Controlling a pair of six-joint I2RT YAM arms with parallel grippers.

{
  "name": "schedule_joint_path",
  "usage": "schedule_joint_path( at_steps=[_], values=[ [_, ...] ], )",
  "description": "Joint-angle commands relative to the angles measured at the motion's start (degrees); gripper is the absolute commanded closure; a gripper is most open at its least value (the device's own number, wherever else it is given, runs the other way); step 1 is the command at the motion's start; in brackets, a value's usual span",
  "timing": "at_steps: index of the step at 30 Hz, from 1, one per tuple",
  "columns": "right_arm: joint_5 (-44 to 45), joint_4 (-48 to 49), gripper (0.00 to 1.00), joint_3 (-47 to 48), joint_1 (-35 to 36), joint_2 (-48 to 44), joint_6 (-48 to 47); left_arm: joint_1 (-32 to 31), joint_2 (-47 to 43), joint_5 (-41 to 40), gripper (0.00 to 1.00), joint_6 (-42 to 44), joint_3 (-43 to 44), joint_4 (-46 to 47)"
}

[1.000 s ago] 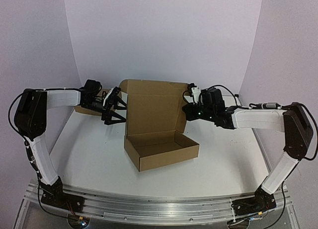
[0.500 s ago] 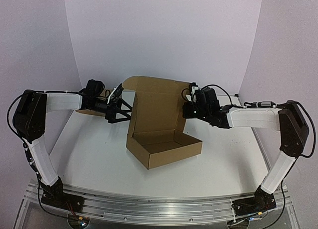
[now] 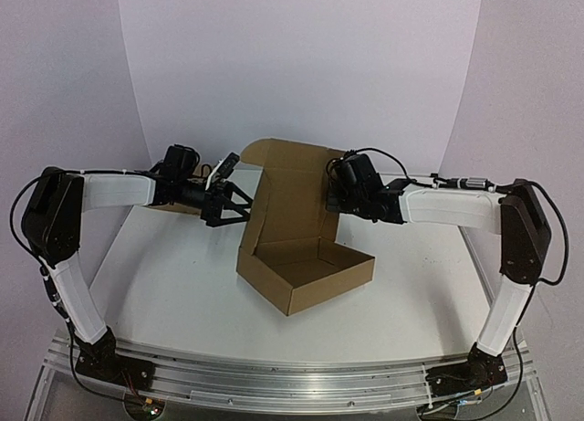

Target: Fold the paper box

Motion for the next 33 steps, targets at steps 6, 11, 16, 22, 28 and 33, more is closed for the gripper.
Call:
schedule_joint_path(
  at_steps=[6,11,16,22,28,33],
  values=[
    [2.8,-6.1,1.0,3.1,5.6,2.6,11.4,-9.5,-3.5,-17.9,0.0,2.9,1.0,3.9],
    [5.9,-6.0,1.0,3.8,7.3,2.9,17.1,-15.4,-5.3,-26.6,0.0,-0.8,-1.0,9.0],
    [9.5,-6.0,1.0,3.6,8.7,2.3,21.4,-17.6,-5.1,-34.9,0.0,-6.7,0.0,11.1],
    [12.9,-6.0,1.0,3.7,9.6,2.5,30.0,-24.2,-7.7,-41.5,0.0,-9.5,0.1,12.9],
    [15.0,-5.8,1.0,3.8,9.8,3.1,36.2,-28.6,-8.4,-49.7,0.0,-8.9,-1.9,16.1],
    [14.7,-5.4,1.0,1.8,9.8,1.6,36.9,-27.8,-8.7,-52.6,0.11,-5.2,-4.6,17.5]
  ],
)
